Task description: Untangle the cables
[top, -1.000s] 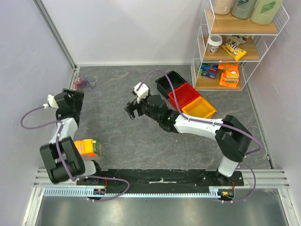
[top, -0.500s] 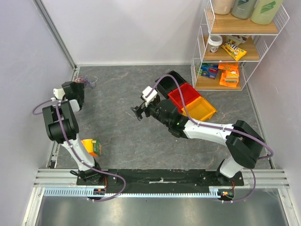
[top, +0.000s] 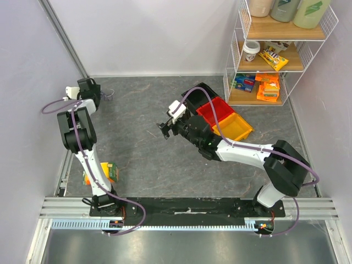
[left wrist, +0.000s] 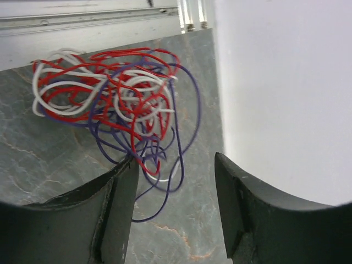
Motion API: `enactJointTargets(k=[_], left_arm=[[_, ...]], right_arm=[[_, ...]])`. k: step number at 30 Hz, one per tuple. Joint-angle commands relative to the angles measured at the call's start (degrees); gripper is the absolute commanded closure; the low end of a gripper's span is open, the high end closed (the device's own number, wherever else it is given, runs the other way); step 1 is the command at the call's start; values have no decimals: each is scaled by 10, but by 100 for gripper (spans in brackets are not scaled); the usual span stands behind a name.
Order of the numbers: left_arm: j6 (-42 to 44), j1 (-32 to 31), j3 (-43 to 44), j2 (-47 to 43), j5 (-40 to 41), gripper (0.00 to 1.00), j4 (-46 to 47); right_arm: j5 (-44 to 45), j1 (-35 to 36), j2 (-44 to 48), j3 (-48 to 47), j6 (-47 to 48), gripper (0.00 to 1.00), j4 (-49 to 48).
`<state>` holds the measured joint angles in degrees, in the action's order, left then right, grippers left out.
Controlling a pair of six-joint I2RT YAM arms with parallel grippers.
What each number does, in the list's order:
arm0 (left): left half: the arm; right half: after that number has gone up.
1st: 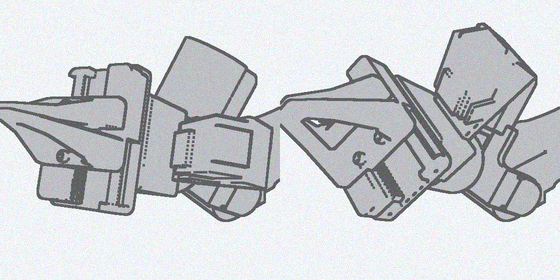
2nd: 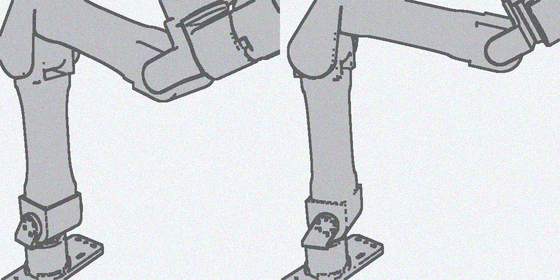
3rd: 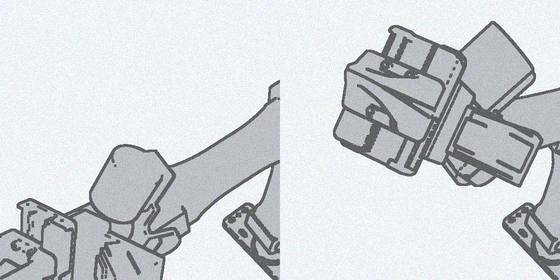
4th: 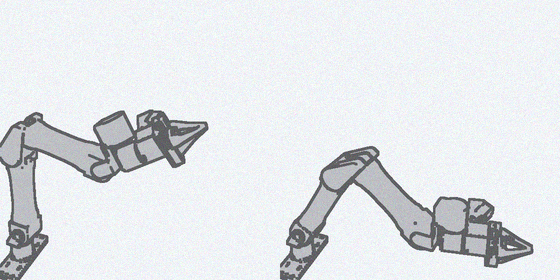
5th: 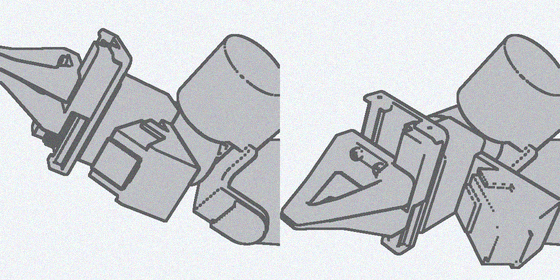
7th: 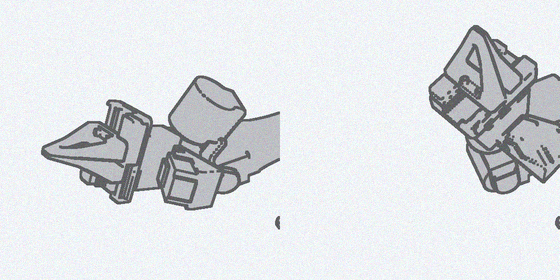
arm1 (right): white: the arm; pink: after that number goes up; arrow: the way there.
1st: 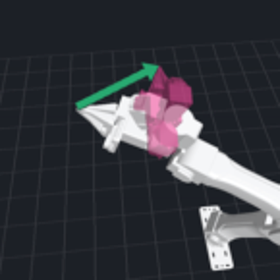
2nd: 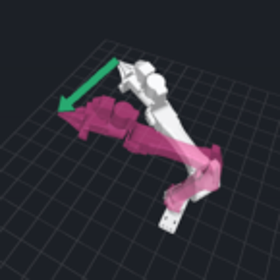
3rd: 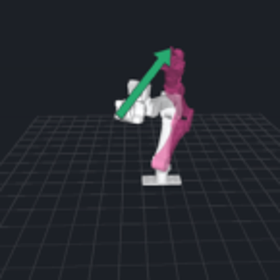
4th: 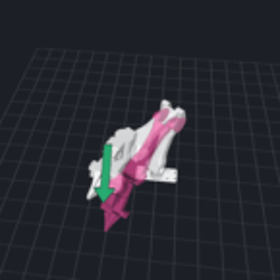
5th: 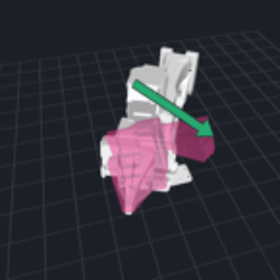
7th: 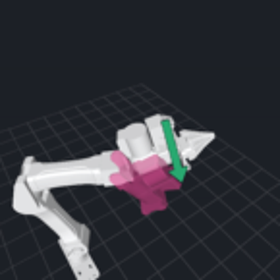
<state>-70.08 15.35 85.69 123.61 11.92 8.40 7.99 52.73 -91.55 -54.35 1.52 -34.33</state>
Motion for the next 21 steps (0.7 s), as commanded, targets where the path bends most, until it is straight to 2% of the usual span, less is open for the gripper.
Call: enactJointTargets(k=[1,3,5,7,9,10,15,21], left_arm=[[-15,4,45,35,11,37,-80],[-9,5,61,44,5,36,-116],[0,5,71,48,-1,43,-130],[29,5,75,46,-14,61,-127],[75,6,73,39,-46,84,-121],[85,6,67,31,-65,91,-122],[68,-20,-73,-77,-152,95,-86],[91,-127,-249,-237,-240,98,-78]], right_arm=[[1,-5,3,-4,-4,2,-37],[-1,-5,1,-6,-4,2,-37],[2,-5,-4,-7,-3,2,-38],[6,-5,-6,-8,0,2,-35],[14,-5,-9,-10,3,2,-31],[15,-6,-11,-13,6,2,-28],[10,-8,-17,-20,2,2,-16],[7,-19,-35,-19,-14,2,-15]])
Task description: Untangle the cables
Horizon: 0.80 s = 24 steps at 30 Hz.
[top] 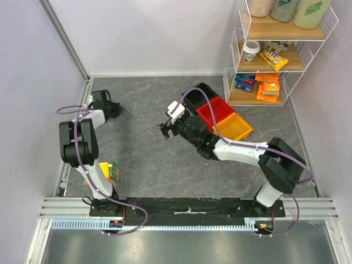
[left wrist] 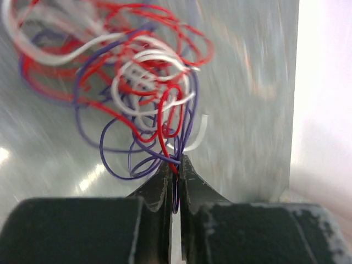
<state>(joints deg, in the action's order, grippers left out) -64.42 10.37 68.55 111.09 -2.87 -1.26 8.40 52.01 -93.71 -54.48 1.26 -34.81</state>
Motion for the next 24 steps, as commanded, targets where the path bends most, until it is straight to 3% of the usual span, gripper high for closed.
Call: enactJointTargets(k=[1,4,9,12,14,17,21,24], left_arm=[[28,-93,-110,-131,-119,98,22],[29,-136,-191,-166,-198,98,49],[109,-177,-287,-213,-291,98,98],[141,-213,-354,-309,-310,95,130],[174,-230,-377,-380,-304,88,103],[193,-248,-415,-488,-289,65,77],[228,-250,-400,-579,-236,7,-15],[251,-249,-337,-558,-162,5,-114]], right_arm=[[-1,-17,-16,-15,-12,2,-14],[-4,-32,-18,-11,-36,2,-11],[12,-37,-8,-2,-57,2,0],[28,-37,25,9,-93,2,56],[37,-36,59,36,-142,2,85],[-13,-34,99,94,-223,4,98],[-45,-23,98,93,-298,10,181],[-69,-23,100,115,-332,14,162]])
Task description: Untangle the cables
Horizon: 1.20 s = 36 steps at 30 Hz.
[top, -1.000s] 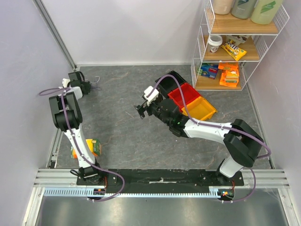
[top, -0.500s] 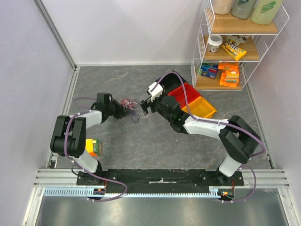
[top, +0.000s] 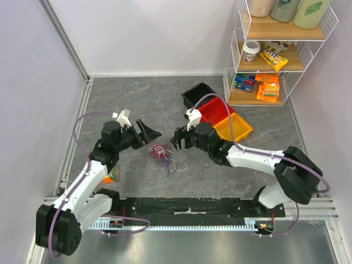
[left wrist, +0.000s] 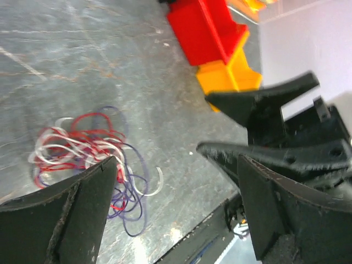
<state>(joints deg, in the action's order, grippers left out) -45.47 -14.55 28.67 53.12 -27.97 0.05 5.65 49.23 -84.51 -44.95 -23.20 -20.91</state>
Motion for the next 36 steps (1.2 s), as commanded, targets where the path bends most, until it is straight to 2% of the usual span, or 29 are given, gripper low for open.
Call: enactJointTargets(k=[1,3,4,7,11,16,18,23,26,31,36], left_arm=[[65,1,79,36,104,6,-151],[83,5,101,70,92,12,-181],[85,4,102,80,78,15,-177],[40,2,34,68,29,22,-72],[-8,-16,-98,33,43,27,90],[-25,-32,-169,57,27,38,198],[-22,-43,-169,66,28,37,203],[-18,-46,-165,88,47,23,209],[-17,-47,-145,145,36,23,211],[-13,-47,-122,190,27,34,215],[-20,-46,-131,171,48,43,207]], right_arm=[[-55,5,-2,13,-88,18,21],[-106,9,-31,-6,-80,31,28],[-123,10,-39,-9,-79,34,29],[-157,17,-50,-2,-98,35,18],[-194,38,-51,27,-134,35,-26],[-154,53,-73,11,-131,39,-3],[-131,53,-76,12,-133,43,2],[-117,53,-99,-4,-126,59,14],[-117,53,-103,-8,-122,73,5],[-105,54,-75,-8,-107,100,8],[-113,54,17,-20,-84,100,53]])
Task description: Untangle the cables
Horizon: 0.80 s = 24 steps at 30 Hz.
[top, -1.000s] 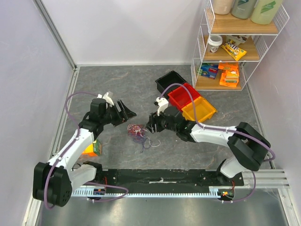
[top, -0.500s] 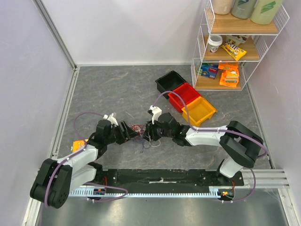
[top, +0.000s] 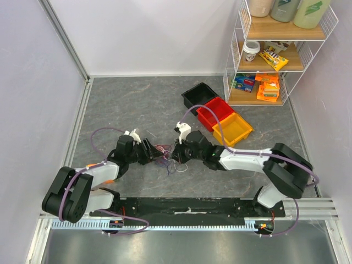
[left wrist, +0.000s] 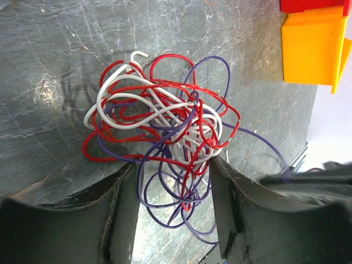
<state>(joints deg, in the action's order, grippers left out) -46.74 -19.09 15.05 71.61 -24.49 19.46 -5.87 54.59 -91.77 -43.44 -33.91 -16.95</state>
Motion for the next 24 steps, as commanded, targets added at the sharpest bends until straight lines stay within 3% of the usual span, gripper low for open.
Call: enactJointTargets(k=[1,5,11,14,16,24], left_arm=[[-9,-2,6,-15,19,46,8],[-14,-2,16,3,30,59,-1],[-11,-2,18,3,25,68,0],[-12,0,13,-6,27,81,6],[-14,-1,7,-17,36,96,4],[-38,-1,-46,-118,83,98,-2]], right_arm=[[-6,1,114,-36,24,100,19],[-48,3,216,-66,24,100,41],[-25,3,333,-128,34,100,74],[3,3,348,-160,59,100,102],[34,3,347,-196,88,100,142],[67,3,362,-294,145,100,175]])
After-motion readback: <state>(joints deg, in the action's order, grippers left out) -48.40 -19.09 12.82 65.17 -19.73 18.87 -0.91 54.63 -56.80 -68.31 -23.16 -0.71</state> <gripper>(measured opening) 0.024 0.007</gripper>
